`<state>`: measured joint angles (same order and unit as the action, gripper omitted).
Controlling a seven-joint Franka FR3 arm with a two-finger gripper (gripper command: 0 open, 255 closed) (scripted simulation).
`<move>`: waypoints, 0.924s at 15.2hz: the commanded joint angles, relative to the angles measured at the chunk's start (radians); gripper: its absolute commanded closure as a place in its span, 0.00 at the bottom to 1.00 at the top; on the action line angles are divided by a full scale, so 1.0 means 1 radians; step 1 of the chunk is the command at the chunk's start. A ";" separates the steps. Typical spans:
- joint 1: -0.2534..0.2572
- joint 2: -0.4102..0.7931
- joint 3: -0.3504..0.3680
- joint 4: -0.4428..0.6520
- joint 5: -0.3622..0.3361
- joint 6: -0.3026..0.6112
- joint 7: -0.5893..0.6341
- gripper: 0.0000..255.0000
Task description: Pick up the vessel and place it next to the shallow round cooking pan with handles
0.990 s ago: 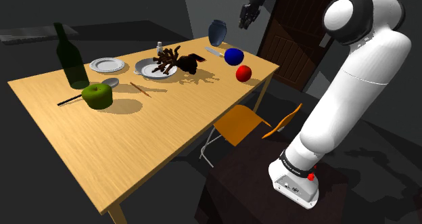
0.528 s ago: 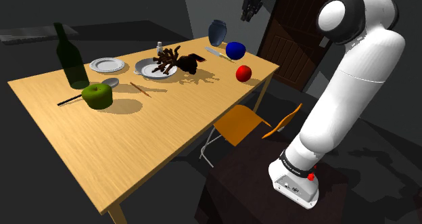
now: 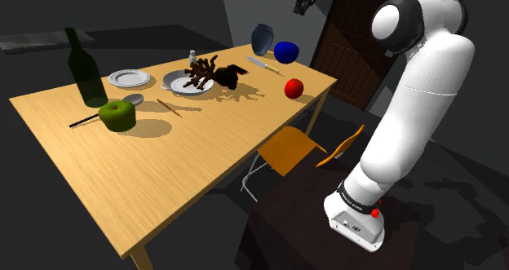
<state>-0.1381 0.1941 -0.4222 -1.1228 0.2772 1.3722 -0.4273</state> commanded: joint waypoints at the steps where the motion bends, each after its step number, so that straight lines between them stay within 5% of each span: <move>1: -0.015 0.029 -0.003 0.070 0.016 -0.044 0.000 1.00; 7: -0.086 0.148 -0.005 0.335 0.088 -0.196 0.014 1.00; 14: 0.068 0.065 0.028 0.028 0.009 0.053 0.092 1.00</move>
<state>-0.0888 0.2723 -0.3987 -1.0529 0.2965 1.3912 -0.3462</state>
